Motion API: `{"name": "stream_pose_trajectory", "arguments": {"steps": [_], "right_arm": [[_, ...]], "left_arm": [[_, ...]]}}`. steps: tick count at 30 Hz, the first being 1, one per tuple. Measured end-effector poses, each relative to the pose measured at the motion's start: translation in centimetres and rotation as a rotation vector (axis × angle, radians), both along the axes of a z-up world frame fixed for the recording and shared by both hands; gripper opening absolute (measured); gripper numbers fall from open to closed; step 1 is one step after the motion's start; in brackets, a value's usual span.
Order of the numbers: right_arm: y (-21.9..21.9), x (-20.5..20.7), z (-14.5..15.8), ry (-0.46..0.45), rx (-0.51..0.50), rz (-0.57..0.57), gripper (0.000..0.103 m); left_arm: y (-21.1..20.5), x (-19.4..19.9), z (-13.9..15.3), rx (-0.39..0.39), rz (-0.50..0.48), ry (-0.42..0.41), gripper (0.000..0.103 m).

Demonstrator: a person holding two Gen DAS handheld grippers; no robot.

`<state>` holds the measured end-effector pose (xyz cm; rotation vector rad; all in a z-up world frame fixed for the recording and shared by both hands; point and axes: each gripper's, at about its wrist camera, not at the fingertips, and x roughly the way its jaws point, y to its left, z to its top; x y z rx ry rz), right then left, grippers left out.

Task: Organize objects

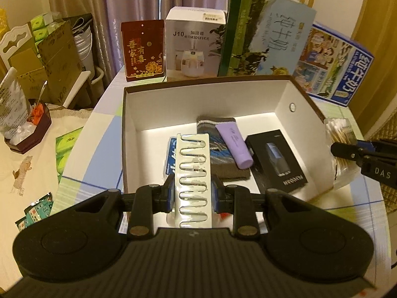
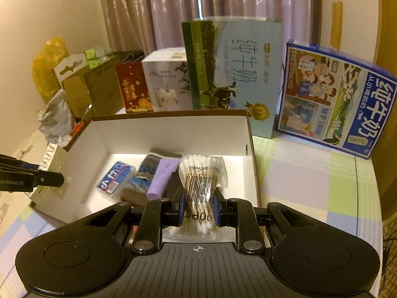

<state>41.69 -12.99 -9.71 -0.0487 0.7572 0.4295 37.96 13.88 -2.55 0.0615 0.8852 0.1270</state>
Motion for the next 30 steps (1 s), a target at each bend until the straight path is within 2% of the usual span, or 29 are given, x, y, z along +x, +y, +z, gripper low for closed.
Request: {"name": "stream_pose_trajectory", "arguments": {"steps": [6,14,30], "right_arm": [[0.6,3.8,-1.9,0.030,-0.043,0.006,0.019],[1.6,8.1,-3.7,0.027,-0.132,0.022,0.019],[2.6,11.2,-5.2,-0.024,-0.176,0.044,0.019]], "left_arm": [[0.9,3.1,-1.1,0.034,0.003,0.027,0.023],[2.3,6.5,-2.2,0.053,0.010,0.053,0.023],[3.3,10.0,-3.6,0.068,0.004,0.075,0.023]]}}
